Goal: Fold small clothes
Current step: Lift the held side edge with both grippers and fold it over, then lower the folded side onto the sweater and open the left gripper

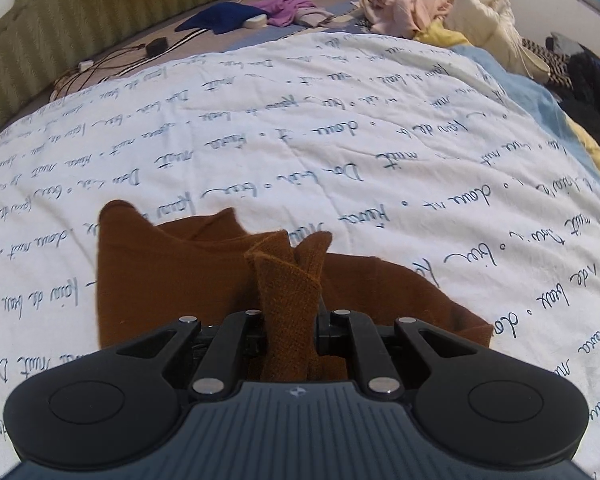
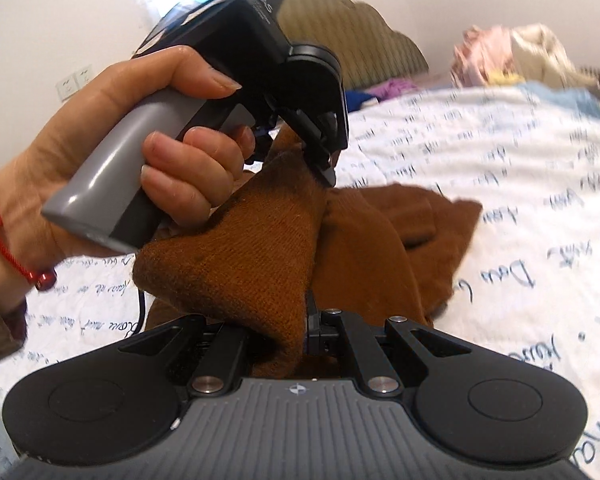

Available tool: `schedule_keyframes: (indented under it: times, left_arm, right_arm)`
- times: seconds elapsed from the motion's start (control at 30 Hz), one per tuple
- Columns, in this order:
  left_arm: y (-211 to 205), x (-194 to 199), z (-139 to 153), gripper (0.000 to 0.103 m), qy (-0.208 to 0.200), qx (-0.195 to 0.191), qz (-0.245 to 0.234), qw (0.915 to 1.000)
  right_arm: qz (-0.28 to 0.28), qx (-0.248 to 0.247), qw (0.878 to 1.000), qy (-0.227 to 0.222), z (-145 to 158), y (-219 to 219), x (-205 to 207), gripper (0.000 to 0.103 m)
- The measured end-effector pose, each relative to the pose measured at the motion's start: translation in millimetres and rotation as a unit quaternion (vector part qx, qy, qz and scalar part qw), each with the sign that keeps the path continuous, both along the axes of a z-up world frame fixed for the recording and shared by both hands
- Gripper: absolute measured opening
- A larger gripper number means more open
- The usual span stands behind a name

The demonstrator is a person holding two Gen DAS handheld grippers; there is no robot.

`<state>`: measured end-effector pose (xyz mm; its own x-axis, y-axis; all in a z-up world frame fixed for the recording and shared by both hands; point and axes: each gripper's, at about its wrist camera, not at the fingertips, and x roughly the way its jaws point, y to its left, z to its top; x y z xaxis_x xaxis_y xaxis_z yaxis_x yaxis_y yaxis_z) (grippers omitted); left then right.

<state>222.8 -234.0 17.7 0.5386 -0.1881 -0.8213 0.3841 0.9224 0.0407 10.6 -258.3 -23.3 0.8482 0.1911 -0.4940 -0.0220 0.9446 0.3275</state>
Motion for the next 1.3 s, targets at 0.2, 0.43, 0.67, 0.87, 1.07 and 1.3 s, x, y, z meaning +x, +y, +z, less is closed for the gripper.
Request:
schedule_keyframes:
  times: [0.2, 0.43, 0.67, 0.87, 1.07, 1.3]
  left_arm:
    - [-9.4, 6.8, -8.1, 0.014, 0.018, -0.02, -0.016, 0.9995]
    - [7.5, 11.9, 11.1, 0.072, 0.007, -0.121, -0.003, 0.9926]
    - [41.8, -4.1, 35.6, 0.078, -0.056, -0.1, 0.031, 0.9929]
    - [94.2, -60.7, 26.4, 0.079, -0.085, -0.063, 0.021, 0.9942]
    - [135.5, -113.0, 1.5, 0.08, -0.077, -0.05, 0.009, 0.9957]
    - [163.8, -143.7, -14.9, 0.08, -0.085, -0.034, 0.008, 0.9957]
  right_arm:
    - [0.001, 0.026, 1.0, 0.017, -8.3, -9.0, 5.3, 0.01]
    - [0.004, 0.054, 0.998, 0.032, -15.2, -19.0, 10.4, 0.01]
    - [0.01, 0.106, 0.993, 0.046, -13.1, -36.8, 11.1, 0.017]
    - [-0.003, 0.188, 0.981, 0.045, -9.8, -68.5, 5.4, 0.027]
    - [-0.007, 0.217, 0.975, 0.047, -4.6, -75.2, 9.6, 0.038]
    - [-0.027, 0.289, 0.955, 0.068, -16.9, -84.9, 0.9, 0.039]
